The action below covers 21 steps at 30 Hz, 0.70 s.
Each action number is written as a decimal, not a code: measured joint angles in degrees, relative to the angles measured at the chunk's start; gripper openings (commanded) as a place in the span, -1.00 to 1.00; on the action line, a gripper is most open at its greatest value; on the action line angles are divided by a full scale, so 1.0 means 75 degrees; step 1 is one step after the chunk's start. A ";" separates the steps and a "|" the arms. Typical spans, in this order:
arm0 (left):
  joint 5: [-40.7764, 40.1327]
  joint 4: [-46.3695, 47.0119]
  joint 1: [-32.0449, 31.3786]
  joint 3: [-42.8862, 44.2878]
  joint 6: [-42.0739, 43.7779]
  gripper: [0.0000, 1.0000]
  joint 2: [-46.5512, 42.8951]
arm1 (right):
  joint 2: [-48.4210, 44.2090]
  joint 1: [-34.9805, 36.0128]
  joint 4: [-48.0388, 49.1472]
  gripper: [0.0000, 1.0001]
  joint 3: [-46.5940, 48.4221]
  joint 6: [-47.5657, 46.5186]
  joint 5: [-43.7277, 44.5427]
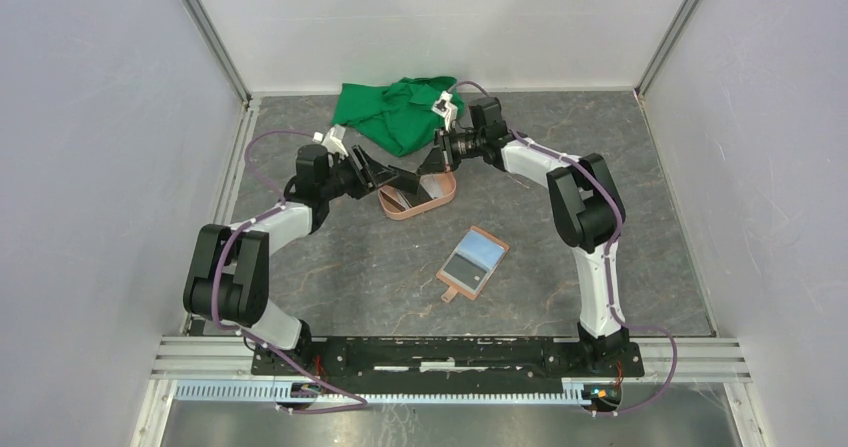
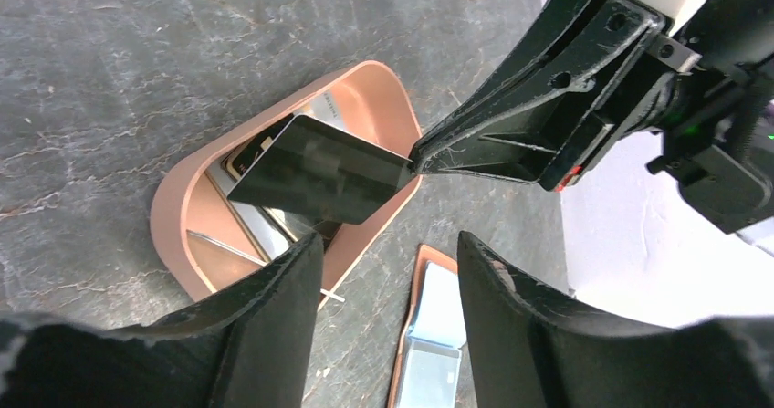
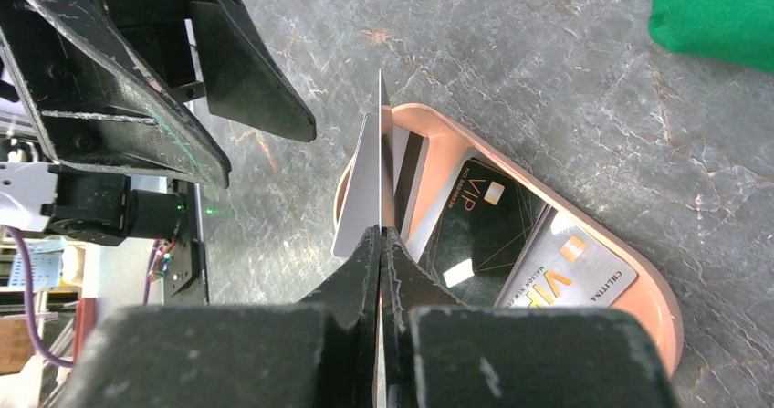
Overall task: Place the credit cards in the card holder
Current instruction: Pick up the credit card from the storage box, then insert the credit card into the card holder.
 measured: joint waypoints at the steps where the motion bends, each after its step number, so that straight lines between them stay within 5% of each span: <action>1: 0.0058 0.0122 0.0012 -0.0035 -0.0079 0.41 0.0000 | 0.0000 -0.0041 0.0172 -1.00 -0.0052 0.0125 -0.0067; 2: 0.0114 0.0291 0.0032 -0.0093 -0.0178 0.51 0.0000 | 0.0000 -0.0070 0.0265 -1.00 -0.0087 0.0216 -0.0125; 3: 0.0154 0.0434 0.0050 -0.0160 -0.0262 0.92 0.0000 | 0.0000 -0.0108 0.0396 -1.00 -0.0157 0.0326 -0.0184; 4: 0.0187 0.0560 0.0067 -0.0230 -0.0364 0.98 0.0000 | -0.0003 -0.0134 0.0493 -1.00 -0.0219 0.0428 -0.0227; 21: 0.0323 0.2253 0.0184 -0.1032 -0.1547 0.99 -0.0216 | -0.0624 -0.0379 0.2498 -1.00 -0.0982 0.2463 -0.0898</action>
